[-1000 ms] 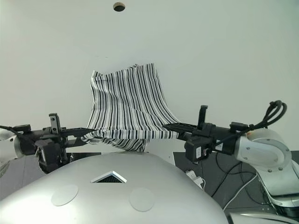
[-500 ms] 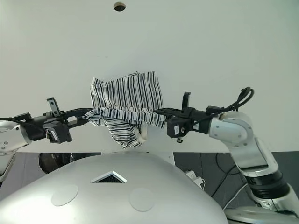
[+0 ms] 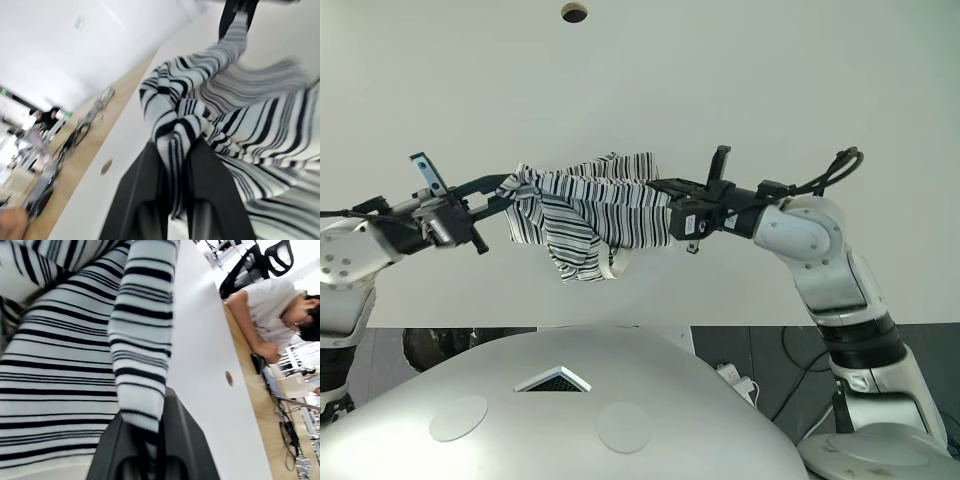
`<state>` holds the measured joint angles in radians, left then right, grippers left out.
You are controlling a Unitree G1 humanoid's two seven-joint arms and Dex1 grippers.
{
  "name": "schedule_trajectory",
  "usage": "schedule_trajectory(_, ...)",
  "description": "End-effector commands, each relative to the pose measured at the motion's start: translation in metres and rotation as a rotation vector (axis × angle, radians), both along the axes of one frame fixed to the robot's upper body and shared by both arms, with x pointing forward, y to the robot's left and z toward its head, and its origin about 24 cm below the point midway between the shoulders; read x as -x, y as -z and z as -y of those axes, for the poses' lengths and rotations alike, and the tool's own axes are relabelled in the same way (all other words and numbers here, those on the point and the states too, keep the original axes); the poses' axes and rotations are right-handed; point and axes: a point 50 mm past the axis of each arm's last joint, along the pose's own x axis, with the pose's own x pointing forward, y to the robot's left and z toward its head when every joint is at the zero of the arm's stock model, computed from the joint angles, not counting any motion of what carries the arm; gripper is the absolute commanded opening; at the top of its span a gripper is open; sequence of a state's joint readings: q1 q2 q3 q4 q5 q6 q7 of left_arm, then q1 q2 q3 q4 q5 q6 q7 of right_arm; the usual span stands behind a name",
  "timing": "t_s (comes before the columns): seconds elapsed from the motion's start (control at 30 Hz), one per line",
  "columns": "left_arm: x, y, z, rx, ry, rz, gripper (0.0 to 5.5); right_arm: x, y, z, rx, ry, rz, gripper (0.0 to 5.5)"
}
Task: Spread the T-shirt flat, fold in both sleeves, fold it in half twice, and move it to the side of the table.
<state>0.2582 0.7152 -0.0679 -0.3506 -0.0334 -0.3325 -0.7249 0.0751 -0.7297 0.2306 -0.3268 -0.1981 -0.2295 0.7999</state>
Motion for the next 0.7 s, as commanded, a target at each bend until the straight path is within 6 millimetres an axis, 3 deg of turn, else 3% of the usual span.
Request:
schedule_trajectory(0.03,-0.033,0.027,-0.010,-0.112,-0.165,-0.033,0.23,-0.028,0.014,-0.008,0.082,-0.026,0.008,0.05)
schedule_trajectory(0.23,-0.065,0.083,-0.027,-0.371,-0.324,-0.134,0.23,-0.068,0.041,-0.020,0.191,-0.041,-0.032,0.05)
schedule_trajectory(0.4,-0.063,0.110,-0.035,-0.431,-0.358,-0.237,0.23,-0.080,0.048,-0.013,0.154,0.063,-0.069,1.05)
schedule_trajectory(0.5,-0.061,0.115,-0.036,-0.404,-0.376,-0.279,0.23,-0.081,0.044,-0.004,0.081,0.137,-0.045,1.56)
schedule_trajectory(0.63,-0.058,0.107,-0.023,-0.283,-0.338,-0.313,0.23,-0.087,0.027,0.008,-0.052,0.258,0.023,1.56)
schedule_trajectory(0.7,-0.055,0.106,-0.018,-0.268,-0.306,-0.327,0.23,-0.085,0.010,0.003,-0.174,0.269,0.066,1.56)
